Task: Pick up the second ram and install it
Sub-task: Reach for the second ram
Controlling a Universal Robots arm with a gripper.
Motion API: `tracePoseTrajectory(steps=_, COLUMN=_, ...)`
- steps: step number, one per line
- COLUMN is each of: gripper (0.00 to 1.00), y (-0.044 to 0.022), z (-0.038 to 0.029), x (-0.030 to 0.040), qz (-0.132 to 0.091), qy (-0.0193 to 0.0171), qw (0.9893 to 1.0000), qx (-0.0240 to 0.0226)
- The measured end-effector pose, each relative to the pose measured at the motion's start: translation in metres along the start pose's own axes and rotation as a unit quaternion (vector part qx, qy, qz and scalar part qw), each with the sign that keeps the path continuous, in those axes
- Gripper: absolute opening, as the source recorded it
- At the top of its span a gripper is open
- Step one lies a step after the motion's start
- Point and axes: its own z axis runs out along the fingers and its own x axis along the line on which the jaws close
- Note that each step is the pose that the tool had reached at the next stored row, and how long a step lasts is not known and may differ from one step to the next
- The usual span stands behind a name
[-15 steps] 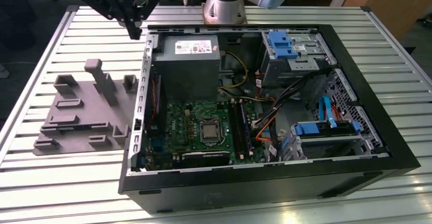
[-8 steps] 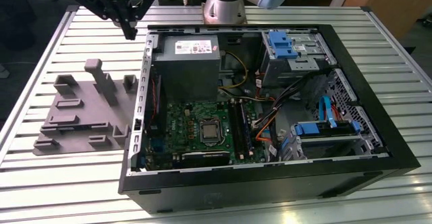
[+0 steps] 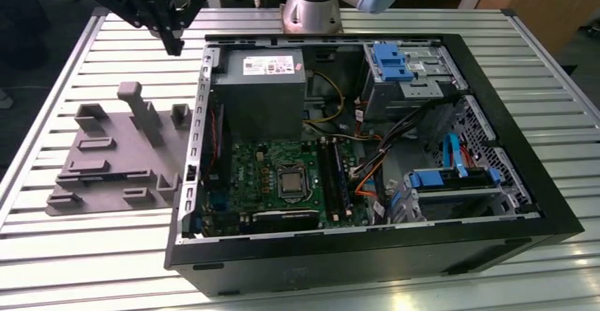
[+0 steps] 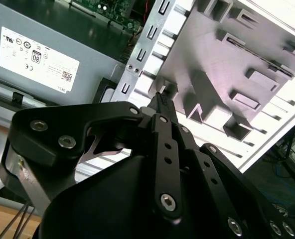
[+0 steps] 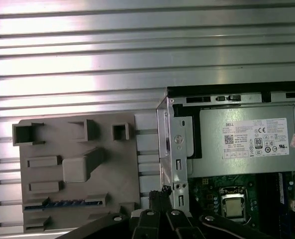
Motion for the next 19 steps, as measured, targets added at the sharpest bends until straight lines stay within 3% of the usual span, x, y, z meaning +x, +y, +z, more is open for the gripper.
tracePoseTrajectory(steps=19, gripper=0.11, y=-0.0014, z=-0.0001, x=0.0189, qz=0.000, qy=0.0000, qw=1.0000, qx=0.0000)
